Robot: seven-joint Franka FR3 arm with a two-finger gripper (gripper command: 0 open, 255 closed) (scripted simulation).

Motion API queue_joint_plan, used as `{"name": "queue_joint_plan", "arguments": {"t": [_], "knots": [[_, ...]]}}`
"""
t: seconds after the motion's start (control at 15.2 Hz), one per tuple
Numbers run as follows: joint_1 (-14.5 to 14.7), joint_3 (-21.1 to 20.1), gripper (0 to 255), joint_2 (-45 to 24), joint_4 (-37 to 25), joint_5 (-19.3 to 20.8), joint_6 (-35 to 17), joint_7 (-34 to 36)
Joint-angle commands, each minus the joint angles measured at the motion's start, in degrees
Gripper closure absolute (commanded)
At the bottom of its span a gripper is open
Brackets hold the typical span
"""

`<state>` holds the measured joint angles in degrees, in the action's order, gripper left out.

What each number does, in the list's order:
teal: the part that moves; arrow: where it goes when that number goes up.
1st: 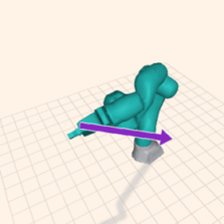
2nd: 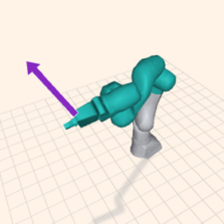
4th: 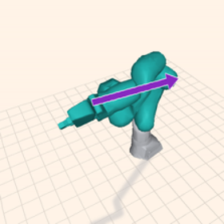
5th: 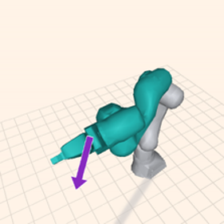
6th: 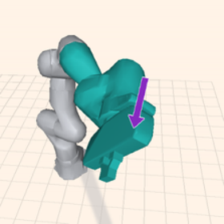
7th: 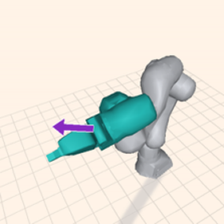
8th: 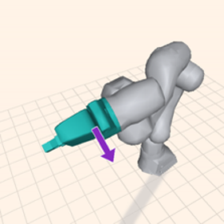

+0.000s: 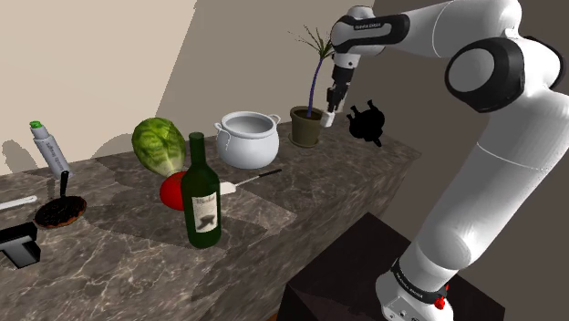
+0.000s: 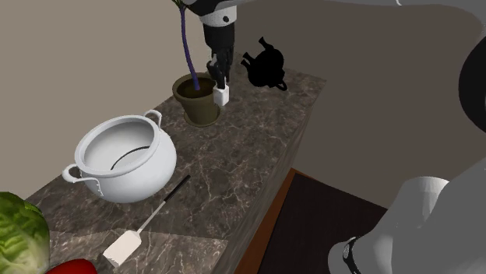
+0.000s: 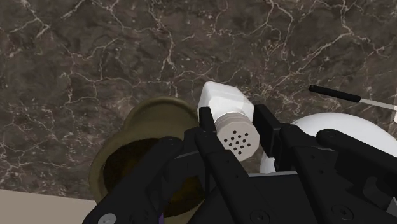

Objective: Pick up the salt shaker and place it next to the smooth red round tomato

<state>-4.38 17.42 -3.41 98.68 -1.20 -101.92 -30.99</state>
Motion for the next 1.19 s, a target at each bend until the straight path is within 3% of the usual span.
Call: {"name": "queue_joint_plan", "arguments": {"t": [0.0, 0.59, 1.12], "knots": [[1.4, -1.2, 255, 0.4, 0.2, 0.2, 0.2, 2.7], [7.6, -6.9, 255, 0.2, -0.2, 0.5, 0.3, 14.6], [13.0, -11.5, 255, -3.8, -5.3, 0.3, 1.4, 24.6]]}}
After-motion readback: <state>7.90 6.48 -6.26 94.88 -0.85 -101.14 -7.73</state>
